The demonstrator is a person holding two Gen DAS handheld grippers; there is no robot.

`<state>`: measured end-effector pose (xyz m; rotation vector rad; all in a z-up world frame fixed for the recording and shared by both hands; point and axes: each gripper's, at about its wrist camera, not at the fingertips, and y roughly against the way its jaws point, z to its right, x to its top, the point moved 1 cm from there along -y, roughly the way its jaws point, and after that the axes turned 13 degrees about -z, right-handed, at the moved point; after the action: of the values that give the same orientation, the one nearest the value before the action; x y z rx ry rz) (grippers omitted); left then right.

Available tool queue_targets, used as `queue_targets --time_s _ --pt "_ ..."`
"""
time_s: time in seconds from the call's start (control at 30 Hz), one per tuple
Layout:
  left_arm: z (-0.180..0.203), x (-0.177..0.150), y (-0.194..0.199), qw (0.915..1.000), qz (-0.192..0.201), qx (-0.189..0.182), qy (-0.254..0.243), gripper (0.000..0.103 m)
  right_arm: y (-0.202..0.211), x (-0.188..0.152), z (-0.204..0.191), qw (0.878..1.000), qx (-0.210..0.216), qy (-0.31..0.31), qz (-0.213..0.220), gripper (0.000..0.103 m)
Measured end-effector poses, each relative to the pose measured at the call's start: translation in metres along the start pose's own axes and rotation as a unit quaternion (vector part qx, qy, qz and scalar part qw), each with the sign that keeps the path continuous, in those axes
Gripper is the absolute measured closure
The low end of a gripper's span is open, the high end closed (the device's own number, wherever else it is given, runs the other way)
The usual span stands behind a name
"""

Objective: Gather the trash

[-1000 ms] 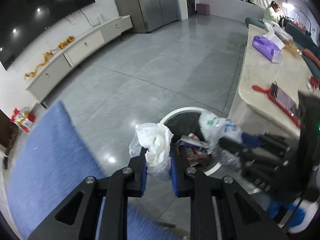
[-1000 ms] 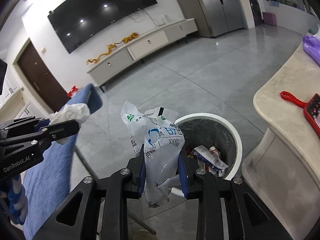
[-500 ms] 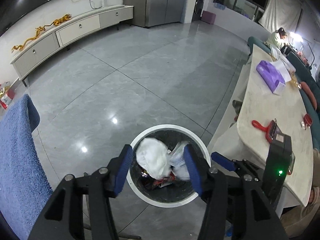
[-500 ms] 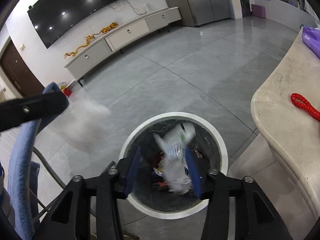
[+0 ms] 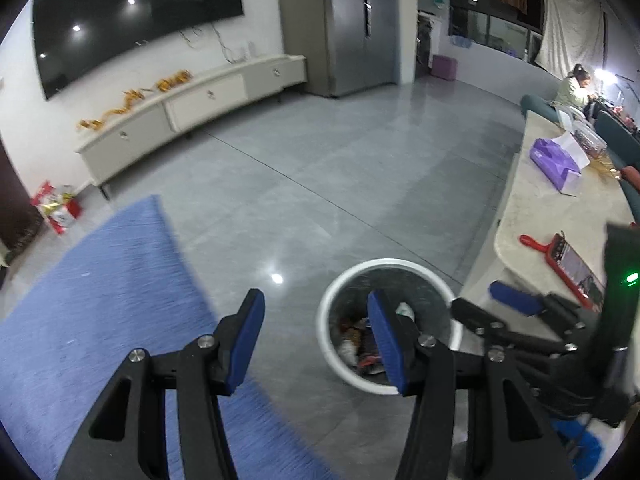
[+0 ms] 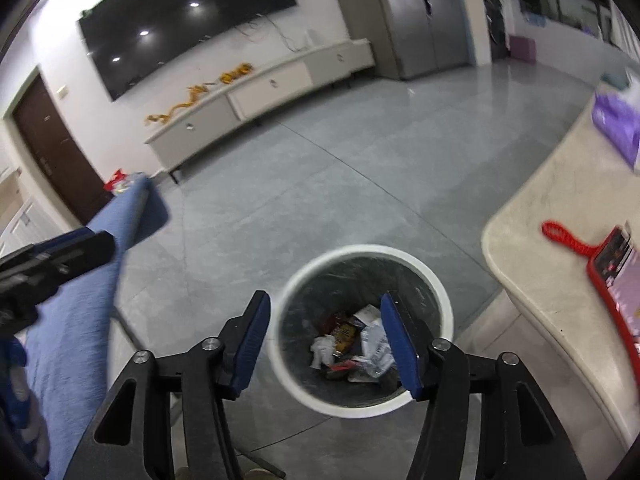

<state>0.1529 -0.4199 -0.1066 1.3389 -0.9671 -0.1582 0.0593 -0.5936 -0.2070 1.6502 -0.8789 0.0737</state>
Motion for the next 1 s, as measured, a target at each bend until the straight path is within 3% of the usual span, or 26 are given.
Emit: queue_targets --time_s 0.13,0.23,0.6,1.0 --pt "-0.028 -0.025 0.033 0.9985 0.023 0.043 0.026 0.050 0.029 -0.011 -0.042 0.999 0.005 0.043 0.021 0.040" --pt "-0.055 -0.050 0.059 0.9957 0.037 0.067 0.054 0.041 0.049 -0.019 -0.076 0.996 0.011 0.075 0.039 0.036" --pt "-0.131 -0.140 0.151 0.9758 0.095 0.147 0.131 0.027 0.103 -0.067 -0.185 0.981 0.020 0.174 0.087 0.018" --pt "-0.176 -0.193 0.194 0.9530 0.123 0.195 0.197 0.024 0.126 -0.100 -0.250 0.965 0.002 0.235 0.117 0.005"
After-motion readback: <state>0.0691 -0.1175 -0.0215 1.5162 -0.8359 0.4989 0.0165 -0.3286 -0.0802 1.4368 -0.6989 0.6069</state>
